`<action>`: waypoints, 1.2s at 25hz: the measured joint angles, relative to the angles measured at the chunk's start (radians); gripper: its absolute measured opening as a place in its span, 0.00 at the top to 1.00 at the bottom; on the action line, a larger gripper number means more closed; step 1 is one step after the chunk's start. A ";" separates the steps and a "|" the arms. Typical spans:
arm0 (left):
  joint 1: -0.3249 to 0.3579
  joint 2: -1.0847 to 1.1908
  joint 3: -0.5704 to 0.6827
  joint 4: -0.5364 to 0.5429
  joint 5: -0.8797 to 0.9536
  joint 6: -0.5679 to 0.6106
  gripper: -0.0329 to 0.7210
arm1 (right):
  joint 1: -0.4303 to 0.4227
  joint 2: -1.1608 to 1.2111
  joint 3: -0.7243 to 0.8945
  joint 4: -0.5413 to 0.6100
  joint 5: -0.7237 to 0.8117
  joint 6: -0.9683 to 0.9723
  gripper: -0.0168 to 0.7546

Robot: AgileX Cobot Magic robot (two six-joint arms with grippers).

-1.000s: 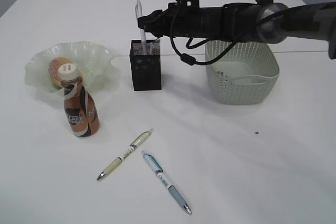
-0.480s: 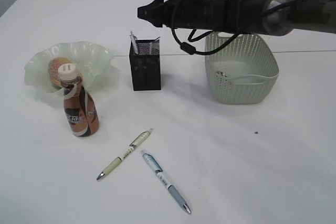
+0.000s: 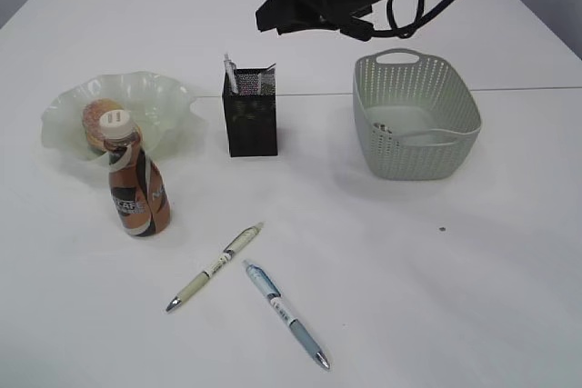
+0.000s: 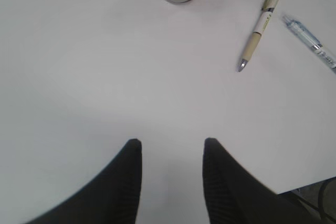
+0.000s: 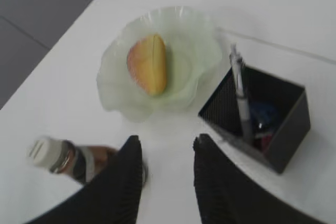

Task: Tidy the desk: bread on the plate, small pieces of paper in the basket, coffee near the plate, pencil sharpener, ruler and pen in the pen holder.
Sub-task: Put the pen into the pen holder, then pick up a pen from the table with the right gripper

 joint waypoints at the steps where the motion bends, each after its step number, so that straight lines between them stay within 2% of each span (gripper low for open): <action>1: 0.000 0.000 0.000 -0.002 0.000 0.000 0.57 | 0.000 -0.010 0.000 -0.051 0.045 0.065 0.66; 5: 0.000 0.000 0.000 -0.001 0.002 0.000 0.57 | 0.013 -0.057 0.000 -0.225 0.160 0.295 0.66; 7: 0.000 0.000 0.000 -0.001 0.002 0.000 0.57 | 0.030 -0.084 0.000 -0.347 0.200 0.399 0.66; 11: 0.000 0.000 0.000 -0.001 0.002 0.000 0.57 | 0.100 -0.119 -0.002 -0.574 0.282 0.560 0.65; 18: 0.000 0.000 0.000 -0.002 0.002 0.000 0.57 | 0.252 -0.119 -0.002 -0.774 0.425 0.672 0.65; 23: 0.000 0.000 0.000 -0.004 0.002 0.000 0.57 | 0.340 -0.092 0.021 -0.825 0.431 0.719 0.65; 30: 0.000 0.000 0.000 -0.004 0.002 0.000 0.57 | 0.398 -0.067 0.184 -0.854 0.431 0.727 0.65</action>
